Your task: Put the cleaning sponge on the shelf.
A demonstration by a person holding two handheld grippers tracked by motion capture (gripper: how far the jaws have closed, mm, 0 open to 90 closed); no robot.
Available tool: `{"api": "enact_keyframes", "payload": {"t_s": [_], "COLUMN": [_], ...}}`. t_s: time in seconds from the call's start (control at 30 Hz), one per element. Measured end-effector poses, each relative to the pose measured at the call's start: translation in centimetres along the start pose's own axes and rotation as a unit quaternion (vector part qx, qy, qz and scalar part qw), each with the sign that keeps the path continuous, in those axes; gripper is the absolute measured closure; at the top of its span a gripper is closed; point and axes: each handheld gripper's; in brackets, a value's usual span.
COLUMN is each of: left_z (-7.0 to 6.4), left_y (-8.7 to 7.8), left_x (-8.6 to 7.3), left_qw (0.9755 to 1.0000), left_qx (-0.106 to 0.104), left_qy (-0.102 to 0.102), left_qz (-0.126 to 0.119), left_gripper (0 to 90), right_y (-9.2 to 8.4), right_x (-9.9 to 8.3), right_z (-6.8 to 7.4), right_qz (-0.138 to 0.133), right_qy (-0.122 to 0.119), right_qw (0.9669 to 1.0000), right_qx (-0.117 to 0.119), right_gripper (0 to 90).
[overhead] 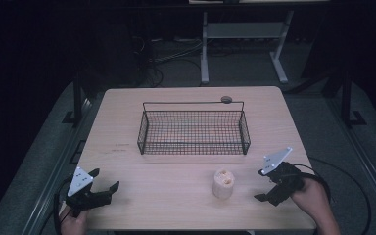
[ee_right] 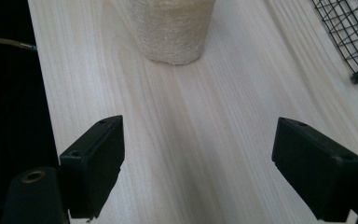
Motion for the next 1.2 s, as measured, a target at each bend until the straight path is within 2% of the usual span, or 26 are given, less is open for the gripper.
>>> {"api": "enact_keyframes", "payload": {"t_s": [0.3, 0.63, 0.97, 1.2], "left_z": [0.0, 0.1, 0.1, 0.1], "left_y": [0.0, 0.0, -0.1, -0.1], "left_x": [0.0, 0.0, 0.0, 0.0], "left_qw": [1.0, 1.0, 1.0, 1.0], "left_qx": [0.0, 0.0, 0.001, 0.001], "left_qy": [0.0, -0.003, -0.006, -0.005], "left_qz": [0.0, 0.0, -0.002, -0.002], "left_gripper": [13.7, 13.7, 13.7, 13.7], "right_y": [0.3, 0.4, 0.4, 0.4], "right_x": [0.9, 1.8, 2.8, 3.5], "right_z": [0.1, 0.1, 0.4, 0.5], "right_qz": [0.004, 0.009, 0.009, 0.017], "right_qy": [-0.006, 0.004, -0.01, -0.009], "right_qw": [0.9999, 0.9999, 0.9997, 0.9996], "right_qx": [0.008, 0.012, 0.022, 0.018], "right_gripper": [16.4, 15.0, 14.1, 14.1]}}
Point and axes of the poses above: each handheld gripper's, and its own axes: y roughly forward along the jaws, x roughly out of its top, z roughly to its left, and after that the axes turned 2 degrees about -y, right-handed
